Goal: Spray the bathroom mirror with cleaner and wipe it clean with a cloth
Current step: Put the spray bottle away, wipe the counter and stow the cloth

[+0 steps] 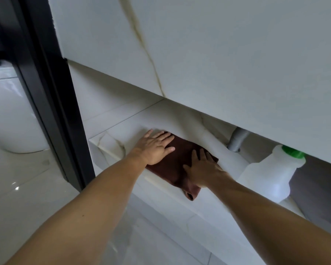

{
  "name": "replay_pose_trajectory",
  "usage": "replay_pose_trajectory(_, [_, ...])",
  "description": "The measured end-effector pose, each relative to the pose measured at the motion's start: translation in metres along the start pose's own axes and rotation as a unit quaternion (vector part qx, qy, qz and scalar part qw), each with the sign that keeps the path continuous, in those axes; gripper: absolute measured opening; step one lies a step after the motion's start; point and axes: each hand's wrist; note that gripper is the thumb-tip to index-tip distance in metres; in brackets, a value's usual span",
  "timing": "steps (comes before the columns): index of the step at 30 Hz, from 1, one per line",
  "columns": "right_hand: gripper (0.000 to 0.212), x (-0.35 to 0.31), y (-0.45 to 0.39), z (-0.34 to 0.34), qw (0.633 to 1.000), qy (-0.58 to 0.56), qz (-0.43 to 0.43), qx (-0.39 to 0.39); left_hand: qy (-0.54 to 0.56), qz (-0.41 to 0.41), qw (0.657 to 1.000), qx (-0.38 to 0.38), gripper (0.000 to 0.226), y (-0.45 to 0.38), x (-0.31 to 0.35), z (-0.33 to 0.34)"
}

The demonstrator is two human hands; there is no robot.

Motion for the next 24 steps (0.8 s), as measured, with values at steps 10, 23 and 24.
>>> replay_pose_trajectory(10, [0.077, 0.008, 0.009, -0.001, 0.998, 0.028, -0.036, -0.053, 0.065, 0.012, 0.997, 0.028, 0.061, 0.005, 0.02, 0.01])
replay_pose_trajectory(23, [0.103, 0.021, 0.02, -0.011, 0.994, 0.038, -0.08, -0.069, 0.077, 0.007, 0.997, 0.001, 0.068, 0.016, 0.022, 0.009])
replay_pose_trajectory(24, [0.107, 0.025, 0.021, -0.011, 0.992, 0.044, -0.088, -0.076, 0.073, 0.011, 0.997, 0.0, 0.069, 0.018, 0.022, 0.01])
Point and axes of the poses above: each hand's wrist, its own y-axis away from the middle knuckle, its own z-axis out of the palm, x = y × z, and after that the axes turned 10 degrees about z, right-handed
